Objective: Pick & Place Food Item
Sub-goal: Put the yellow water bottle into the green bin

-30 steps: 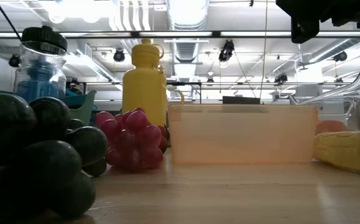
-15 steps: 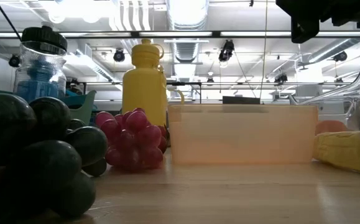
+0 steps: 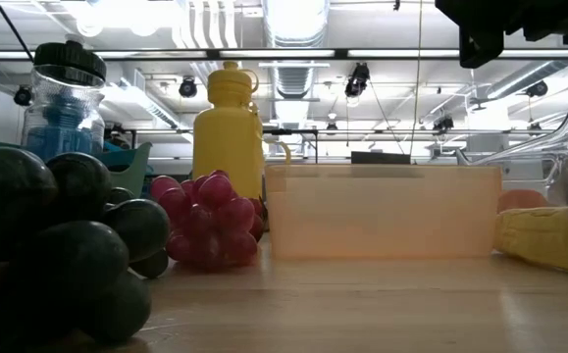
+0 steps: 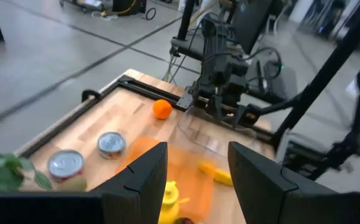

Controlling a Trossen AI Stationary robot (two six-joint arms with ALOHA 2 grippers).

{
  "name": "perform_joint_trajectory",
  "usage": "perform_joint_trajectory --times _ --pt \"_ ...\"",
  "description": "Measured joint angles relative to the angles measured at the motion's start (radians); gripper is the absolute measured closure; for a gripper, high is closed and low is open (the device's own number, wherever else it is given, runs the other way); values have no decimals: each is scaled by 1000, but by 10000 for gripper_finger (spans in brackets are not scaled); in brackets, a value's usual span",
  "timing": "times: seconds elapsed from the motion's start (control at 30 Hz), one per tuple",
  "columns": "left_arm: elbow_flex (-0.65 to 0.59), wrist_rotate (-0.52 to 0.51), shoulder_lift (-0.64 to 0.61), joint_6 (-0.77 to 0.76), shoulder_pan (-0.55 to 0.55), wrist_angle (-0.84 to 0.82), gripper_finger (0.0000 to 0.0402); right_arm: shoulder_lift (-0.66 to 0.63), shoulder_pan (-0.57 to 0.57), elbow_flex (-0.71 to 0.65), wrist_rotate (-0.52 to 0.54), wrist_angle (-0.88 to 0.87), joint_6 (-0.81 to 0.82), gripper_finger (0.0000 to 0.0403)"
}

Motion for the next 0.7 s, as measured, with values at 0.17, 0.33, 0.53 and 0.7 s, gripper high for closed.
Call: perform_joint_trajectory --times 0.17,0.33,0.53,0.7 --pt "58 28 48 88 32 10 229 0 0 0 0 0 0 214" --pt "77 114 107 118 108 10 229 0 0 0 0 0 0 214" --pt "95 312 162 156 293 -6 229 0 0 0 0 0 0 214" --pt "122 525 215 189 477 -4 228 0 0 0 0 0 0 214"
